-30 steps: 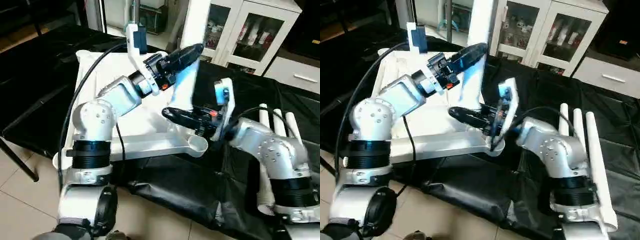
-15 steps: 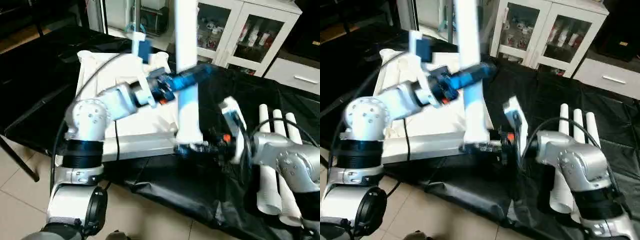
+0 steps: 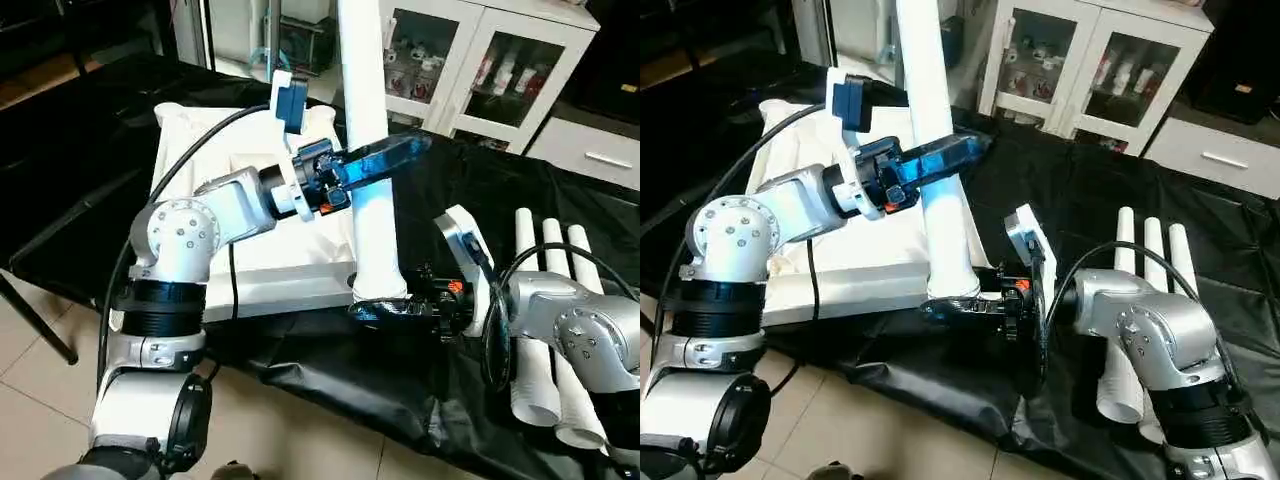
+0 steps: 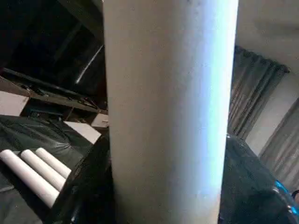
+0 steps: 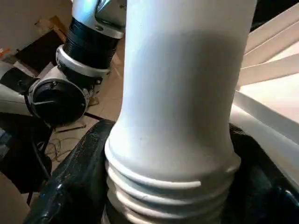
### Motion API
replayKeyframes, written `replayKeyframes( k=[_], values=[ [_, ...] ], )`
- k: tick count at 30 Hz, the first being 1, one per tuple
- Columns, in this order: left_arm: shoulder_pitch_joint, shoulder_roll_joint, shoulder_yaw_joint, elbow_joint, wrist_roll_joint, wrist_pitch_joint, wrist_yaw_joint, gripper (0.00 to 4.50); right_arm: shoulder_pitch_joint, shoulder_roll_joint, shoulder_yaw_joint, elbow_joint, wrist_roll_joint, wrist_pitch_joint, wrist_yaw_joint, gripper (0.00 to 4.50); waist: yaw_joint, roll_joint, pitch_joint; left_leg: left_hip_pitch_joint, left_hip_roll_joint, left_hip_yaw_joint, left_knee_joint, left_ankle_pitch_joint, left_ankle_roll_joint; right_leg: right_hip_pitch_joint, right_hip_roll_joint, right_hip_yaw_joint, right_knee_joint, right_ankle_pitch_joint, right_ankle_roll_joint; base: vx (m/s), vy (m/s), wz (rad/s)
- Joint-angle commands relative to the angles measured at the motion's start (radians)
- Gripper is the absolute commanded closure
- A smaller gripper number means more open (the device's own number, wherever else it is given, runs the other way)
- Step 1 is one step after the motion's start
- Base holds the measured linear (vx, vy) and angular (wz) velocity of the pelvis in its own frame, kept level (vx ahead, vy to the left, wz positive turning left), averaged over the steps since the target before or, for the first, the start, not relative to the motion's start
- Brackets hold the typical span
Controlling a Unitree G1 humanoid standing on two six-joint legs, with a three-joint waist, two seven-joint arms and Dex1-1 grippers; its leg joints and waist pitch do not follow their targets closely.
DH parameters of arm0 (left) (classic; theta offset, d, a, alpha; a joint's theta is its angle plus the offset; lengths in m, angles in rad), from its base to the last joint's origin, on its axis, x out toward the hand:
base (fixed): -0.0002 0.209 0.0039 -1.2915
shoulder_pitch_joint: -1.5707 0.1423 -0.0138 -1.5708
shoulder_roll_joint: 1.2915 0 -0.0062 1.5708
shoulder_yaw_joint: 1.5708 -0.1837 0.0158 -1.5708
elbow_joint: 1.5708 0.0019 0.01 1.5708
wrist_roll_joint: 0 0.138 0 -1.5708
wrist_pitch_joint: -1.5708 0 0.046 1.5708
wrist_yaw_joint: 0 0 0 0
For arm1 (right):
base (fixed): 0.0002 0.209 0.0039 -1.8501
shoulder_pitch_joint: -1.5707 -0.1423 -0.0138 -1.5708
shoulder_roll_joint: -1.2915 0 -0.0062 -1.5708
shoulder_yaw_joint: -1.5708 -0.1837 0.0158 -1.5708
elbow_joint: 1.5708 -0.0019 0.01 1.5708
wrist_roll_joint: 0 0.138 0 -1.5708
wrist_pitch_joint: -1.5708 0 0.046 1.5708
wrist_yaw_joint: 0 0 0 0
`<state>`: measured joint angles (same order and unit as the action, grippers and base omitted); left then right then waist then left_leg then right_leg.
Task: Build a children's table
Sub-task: Pick table leg
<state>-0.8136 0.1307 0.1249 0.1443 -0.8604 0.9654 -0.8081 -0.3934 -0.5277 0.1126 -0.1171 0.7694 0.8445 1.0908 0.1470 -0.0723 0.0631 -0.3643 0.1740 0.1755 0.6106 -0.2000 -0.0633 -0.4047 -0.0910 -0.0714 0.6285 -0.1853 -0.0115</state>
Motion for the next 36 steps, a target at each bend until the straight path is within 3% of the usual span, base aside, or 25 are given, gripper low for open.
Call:
replayKeyframes(
  k=[1, 4, 9, 12, 15, 16, 18, 19, 20, 23, 29, 36],
  values=[
    [0.004, 0.005, -0.003, -0.004, -0.004, 0.007, -0.007, 2.23, -0.005, -0.013, -0.01, -0.011, -0.01, -0.016, 0.008, 1.73, 0.003, 0.002, -0.074, 0.007, 0.051, -0.016, -0.069, -0.069, 0.011, 0.062, -0.064, 0.048, -0.063, -0.093, -0.216, 0.0, 0.0, 0.0],
    [0.001, 0.0, 0.006, 0.006, -0.006, 0.011, 0.011, 2.49, -0.008, -0.014, -0.01, -0.008, -0.013, -0.017, 0.008, 1.73, 0.002, -0.002, -0.073, 0.007, 0.051, -0.016, -0.07, -0.08, 0.006, 0.062, -0.064, 0.048, -0.066, -0.113, -0.213, 0.0, 0.0, 0.0],
    [-0.013, -0.011, 0.03, 0.029, 0.01, -0.026, 0.062, 2.6, -0.009, -0.012, -0.012, -0.006, -0.021, -0.026, 0.003, 1.73, 0.003, 0.004, -0.074, 0.006, 0.051, -0.017, -0.069, -0.075, 0.005, 0.062, -0.064, 0.048, -0.064, -0.097, -0.214, 0.0, 0.0, 0.0],
    [-0.02, -0.017, 0.032, 0.017, 0.064, -0.078, 0.139, 2.61, -0.008, 0.002, -0.023, 0.003, -0.048, -0.06, -0.03, 1.73, 0.003, 0.003, -0.075, 0.005, 0.052, -0.017, -0.069, -0.075, 0.005, 0.063, -0.066, 0.048, -0.064, -0.09, -0.216, 0.0, 0.0, 0.0],
    [-0.024, -0.021, 0.033, 0.009, 0.091, -0.096, 0.185, 2.62, -0.014, 0.025, -0.048, 0.013, -0.045, -0.073, -0.06, 1.03, 0.001, 0.004, -0.075, 0.006, 0.053, -0.018, -0.069, -0.069, 0.005, 0.062, -0.065, 0.048, -0.062, -0.08, -0.218, 0.0, 0.0, 0.0],
    [-0.028, -0.018, 0.022, -0.001, 0.135, -0.122, 0.227, 2.62, -0.029, 0.05, -0.079, 0.023, -0.036, -0.084, -0.094, 1.01, 0.0, -0.003, -0.075, 0.005, 0.051, -0.017, -0.069, -0.069, 0.004, 0.063, -0.064, 0.047, -0.064, -0.084, -0.211, 0.0, 0.0, 0.0],
    [-0.033, -0.014, 0.007, -0.01, 0.173, -0.141, 0.256, 2.62, -0.046, 0.076, -0.108, 0.036, -0.049, -0.124, -0.137, 0.82, -0.001, 0.001, -0.075, 0.006, 0.052, -0.017, -0.07, -0.073, 0.001, 0.062, -0.066, 0.047, -0.066, -0.109, -0.203, 0.0, 0.0, 0.0],
    [-0.041, -0.013, 0.002, -0.007, 0.196, -0.146, 0.291, 2.62, -0.066, 0.095, -0.135, 0.055, -0.037, -0.125, -0.168, 0.69, -0.003, -0.006, -0.076, 0.005, 0.051, -0.017, -0.069, -0.067, 0.001, 0.063, -0.064, 0.047, -0.065, -0.104, -0.199, 0.0, 0.0, 0.0],
    [-0.047, -0.014, 0.0, -0.004, 0.21, -0.148, 0.315, 2.62, -0.08, 0.107, -0.153, 0.068, -0.028, -0.123, -0.189, 0.58, -0.005, -0.001, -0.075, 0.007, 0.051, -0.018, -0.07, -0.064, 0.001, 0.061, -0.063, 0.046, -0.064, -0.104, -0.197, 0.0, 0.0, 0.0],
    [-0.061, -0.012, -0.009, 0.002, 0.24, -0.165, 0.362, 2.62, -0.123, 0.129, -0.197, 0.111, 0.001, -0.088, -0.258, 0.37, -0.007, -0.002, -0.075, 0.007, 0.05, -0.018, -0.07, -0.058, 0.007, 0.061, -0.063, 0.047, -0.063, -0.109, -0.18, 0.0, 0.0, 0.0],
    [-0.065, -0.009, -0.039, 0.005, 0.269, -0.17, 0.388, 2.62, -0.158, 0.146, -0.208, 0.15, -0.024, -0.066, -0.308, 0.03, -0.002, -0.001, -0.079, 0.008, 0.047, -0.014, -0.065, -0.012, 0.015, 0.059, -0.059, 0.045, -0.055, -0.025, -0.216, 0.0, 0.0, 0.0],
    [-0.059, -0.017, -0.057, -0.008, 0.279, -0.167, 0.369, 2.62, -0.174, 0.144, -0.171, 0.154, -0.041, -0.028, -0.326, 0.0, -0.003, -0.003, -0.076, 0.006, 0.047, -0.014, -0.068, -0.035, 0.002, 0.062, -0.062, 0.046, -0.059, -0.061, -0.202, 0.0, 0.0, 0.0]
  ],
)
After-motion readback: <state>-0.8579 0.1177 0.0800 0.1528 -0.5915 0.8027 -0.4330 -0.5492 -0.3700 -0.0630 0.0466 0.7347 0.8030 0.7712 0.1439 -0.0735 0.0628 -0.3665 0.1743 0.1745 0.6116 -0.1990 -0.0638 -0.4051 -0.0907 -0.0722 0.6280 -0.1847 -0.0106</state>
